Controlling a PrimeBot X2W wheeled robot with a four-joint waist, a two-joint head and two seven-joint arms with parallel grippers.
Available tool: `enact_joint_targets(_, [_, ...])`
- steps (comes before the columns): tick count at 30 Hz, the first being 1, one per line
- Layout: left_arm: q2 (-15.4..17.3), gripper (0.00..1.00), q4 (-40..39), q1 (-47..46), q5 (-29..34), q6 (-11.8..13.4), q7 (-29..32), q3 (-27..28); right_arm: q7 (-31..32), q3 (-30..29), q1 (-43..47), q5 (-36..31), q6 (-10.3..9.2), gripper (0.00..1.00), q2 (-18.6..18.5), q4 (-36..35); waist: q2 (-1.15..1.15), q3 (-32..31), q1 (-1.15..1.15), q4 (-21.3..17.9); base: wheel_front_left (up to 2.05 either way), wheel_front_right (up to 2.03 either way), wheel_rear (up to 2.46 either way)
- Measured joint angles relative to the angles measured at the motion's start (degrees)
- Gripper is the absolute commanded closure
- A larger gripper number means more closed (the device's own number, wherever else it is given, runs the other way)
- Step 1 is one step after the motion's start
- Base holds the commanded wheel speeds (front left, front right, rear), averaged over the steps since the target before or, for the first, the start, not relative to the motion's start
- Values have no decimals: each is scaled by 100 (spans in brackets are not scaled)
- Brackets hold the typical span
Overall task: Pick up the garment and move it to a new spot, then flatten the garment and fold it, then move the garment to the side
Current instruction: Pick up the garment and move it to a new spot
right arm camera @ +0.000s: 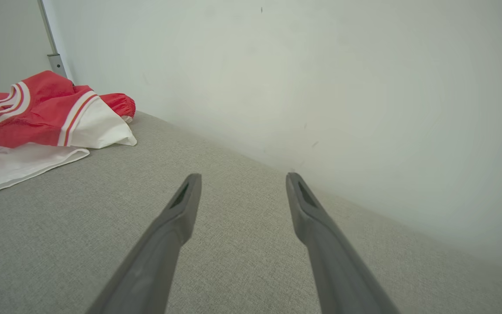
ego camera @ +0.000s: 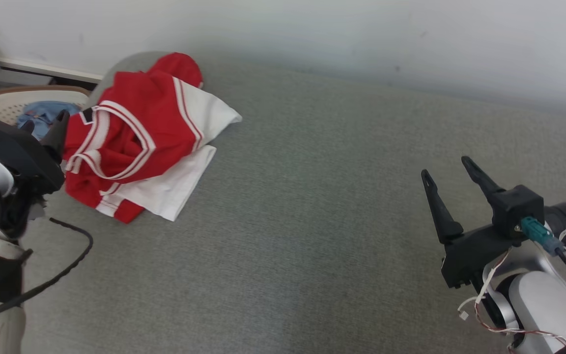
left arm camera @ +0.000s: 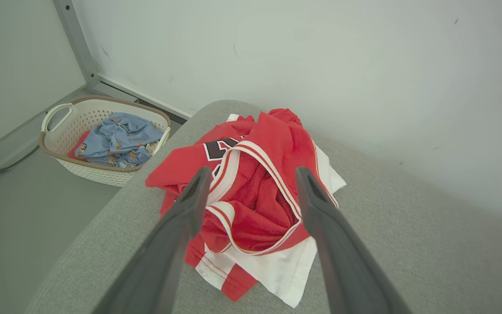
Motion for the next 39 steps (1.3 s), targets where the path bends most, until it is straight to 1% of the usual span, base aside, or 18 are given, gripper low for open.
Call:
enact_joint_targets(4, [169,0,435,-248,-5,-4,304,-77,124,14,-160,-48,49,0,-64,-160,0,239,0,-238,0,0,0])
enact_joint_targets(10, [267,0,991,-488,-7,-46,717,-191,249,-16,-348,-137,69,0,-209,-355,0,599,-1,-598,0,0,0])
enact_joint_targets(15, [442,0,1378,-604,153,-49,914,-453,349,-56,-417,-138,94,0,-289,-475,0,899,-1,-857,0,0,0])
enact_joint_targets(22, [356,0,1777,-872,171,-52,1009,-593,444,-127,-475,-181,94,0,-387,-598,1,1277,-1,-1107,0,0,0])
enact_joint_targets(23, [341,54,1831,-914,179,-52,1006,-649,445,-144,-487,-181,93,0,-403,-598,0,1322,-1,-1129,0,0,0])
enact_joint_targets(24, [335,100,1863,-941,222,-53,998,-694,449,-147,-503,-181,93,0,-412,-599,0,1363,-1,-1147,0,0,0])
enact_joint_targets(29, [338,100,2037,-1081,323,-53,868,-784,493,-147,-533,-181,93,0,-420,-608,0,1493,-1,-1179,0,0,0])
enact_joint_targets(34, [311,100,2075,-1386,312,-53,604,-843,488,-143,-583,-181,100,0,-416,-512,0,1459,-2,-1122,0,0,0])
enact_joint_targets(39, [240,100,2000,-1652,41,-53,267,-888,405,-132,-669,-174,101,0,-307,-312,0,1330,-2,-1105,0,0,0])
